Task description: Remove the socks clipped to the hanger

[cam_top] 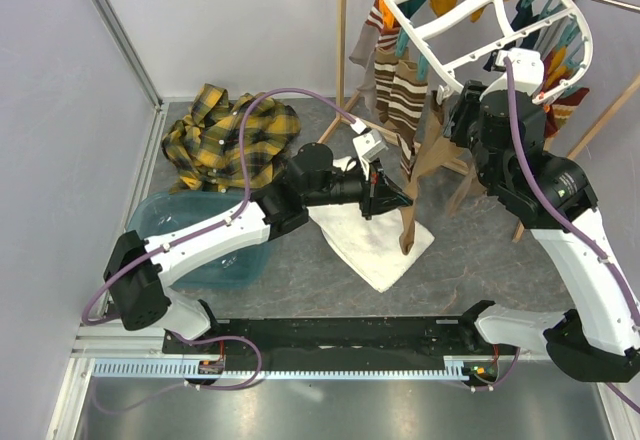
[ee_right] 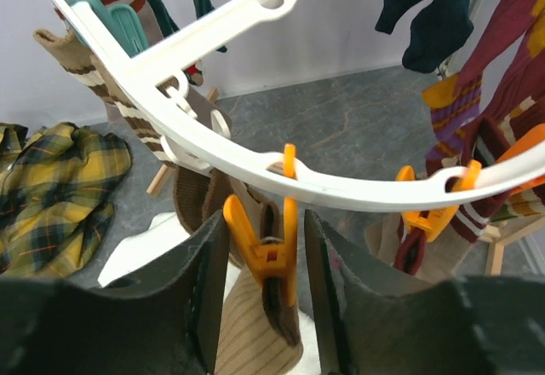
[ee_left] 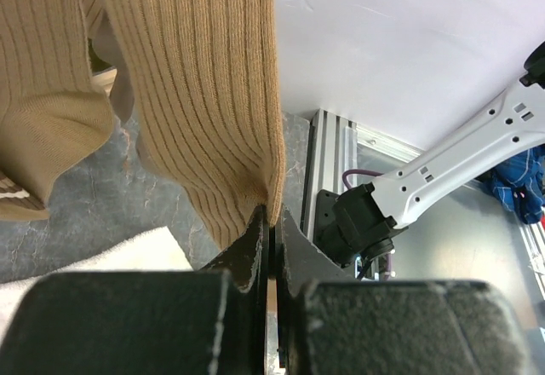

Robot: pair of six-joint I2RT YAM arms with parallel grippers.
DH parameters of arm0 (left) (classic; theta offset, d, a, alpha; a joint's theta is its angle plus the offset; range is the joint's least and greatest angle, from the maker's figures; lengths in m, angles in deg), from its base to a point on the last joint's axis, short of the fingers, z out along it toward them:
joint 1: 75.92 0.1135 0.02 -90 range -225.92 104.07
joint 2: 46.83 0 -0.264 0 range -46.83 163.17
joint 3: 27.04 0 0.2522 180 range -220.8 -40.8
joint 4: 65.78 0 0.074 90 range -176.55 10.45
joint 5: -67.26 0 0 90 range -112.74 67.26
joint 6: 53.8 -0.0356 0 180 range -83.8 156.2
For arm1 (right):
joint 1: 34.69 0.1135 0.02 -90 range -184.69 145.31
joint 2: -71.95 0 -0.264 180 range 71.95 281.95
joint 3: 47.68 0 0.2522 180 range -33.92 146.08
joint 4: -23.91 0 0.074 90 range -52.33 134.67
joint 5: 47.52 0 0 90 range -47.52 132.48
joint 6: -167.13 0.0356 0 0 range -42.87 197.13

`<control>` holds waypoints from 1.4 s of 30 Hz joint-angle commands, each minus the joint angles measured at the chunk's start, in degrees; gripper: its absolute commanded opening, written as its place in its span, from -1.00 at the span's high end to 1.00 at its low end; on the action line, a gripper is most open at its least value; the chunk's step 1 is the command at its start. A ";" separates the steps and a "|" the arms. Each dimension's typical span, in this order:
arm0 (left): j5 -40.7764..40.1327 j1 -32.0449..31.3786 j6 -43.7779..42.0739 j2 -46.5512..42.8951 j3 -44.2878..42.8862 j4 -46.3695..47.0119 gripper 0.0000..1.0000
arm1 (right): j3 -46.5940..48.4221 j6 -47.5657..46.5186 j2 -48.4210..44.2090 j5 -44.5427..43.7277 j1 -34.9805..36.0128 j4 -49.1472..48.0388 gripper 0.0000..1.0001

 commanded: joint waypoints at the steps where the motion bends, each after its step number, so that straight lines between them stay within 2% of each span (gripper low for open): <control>1: 0.86 -0.26 1.16 -1.98 -1.74 -0.52 0.96 | -0.36 -2.13 -0.36 -2.54 -0.23 -4.65 0.33; 2: 0.86 -0.26 1.16 -1.89 -1.74 -0.61 0.97 | -0.45 -2.48 -0.45 -2.72 -0.14 -5.18 0.42; 3: 0.86 -0.26 1.25 -1.98 -1.66 -0.61 0.97 | -0.53 -2.83 -0.53 -2.89 -0.14 -5.44 0.67; 5: 0.60 -0.26 1.34 -1.89 -1.57 -1.13 0.96 | -0.97 -3.18 -0.80 -3.16 -0.23 -6.06 1.00; 11: -4.67 -0.26 1.16 -2.86 -0.52 -4.73 0.96 | -4.05 -2.57 -3.17 -3.34 -0.14 -7.03 1.00; 12: -5.63 -0.35 1.16 -3.21 -0.16 -5.61 0.97 | -4.31 -2.39 -3.61 -3.16 -0.14 -7.03 0.91; 13: -8.25 -0.26 1.42 -4.17 0.53 -6.23 0.96 | -4.84 -2.22 -3.87 -2.99 -0.14 -6.85 0.72; 14: -9.85 -0.26 1.69 -4.70 1.06 -6.93 0.97 | -5.10 -1.78 -4.22 -1.85 -0.14 -6.50 0.28; 17: -19.15 -0.08 2.92 -7.85 2.38 -11.49 0.97 | -6.16 -1.69 -6.59 1.66 -0.14 -5.71 -0.18; 18: -22.14 0.00 3.18 -8.83 2.74 -13.68 0.96 | -6.68 -2.12 -7.21 4.81 -0.14 -5.71 -0.27; 19: -28.87 0.09 3.36 -9.79 3.09 -17.27 0.97 | -8.17 -2.65 -8.00 6.93 -0.14 -5.62 -0.41; 20: -33.02 0.27 3.19 -11.37 3.09 -20.09 0.97 | -8.79 -3.35 -9.31 8.25 -0.14 -5.19 -0.68; 21: -37.68 0.36 3.36 -11.91 2.74 -22.99 0.96 | -9.49 -3.36 -9.84 10.09 -0.23 -4.57 -0.77; 22: -46.08 0.70 3.45 -12.43 2.30 -29.11 0.97 | -10.98 -3.45 -10.55 10.81 -0.23 -3.96 -0.82; 23: -49.55 1.67 3.36 -12.87 1.95 -31.87 0.96 | -12.04 -3.27 -12.29 11.16 -0.14 -2.99 -0.92; 25: -57.02 3.51 4.67 -14.80 0.98 -37.05 0.97 | -15.98 -2.57 -14.67 13.70 -0.14 -2.90 -0.96; 28: -61.96 10.34 8.53 -19.63 1.42 -45.14 0.96 | -20.74 -2.13 -20.38 17.04 -0.14 -3.95 -0.96; 31: -63.30 16.33 12.14 -25.00 4.40 -48.15 0.97 | -23.47 -2.65 -22.76 17.84 -0.14 -4.13 -0.96; 35: -64.88 28.27 15.13 -29.84 9.32 -52.02 0.97 | -26.37 -3.01 -25.84 19.33 -0.14 -4.13 -0.96; 39: -68.13 33.22 17.50 -31.51 13.45 -54.22 0.97 | -29.09 -3.27 -26.81 20.57 -0.23 -4.21 -0.96; 42: -67.35 36.73 21.97 -30.55 16.78 -55.10 0.97 | -30.32 -3.27 -27.08 20.83 -0.14 -4.48 -0.96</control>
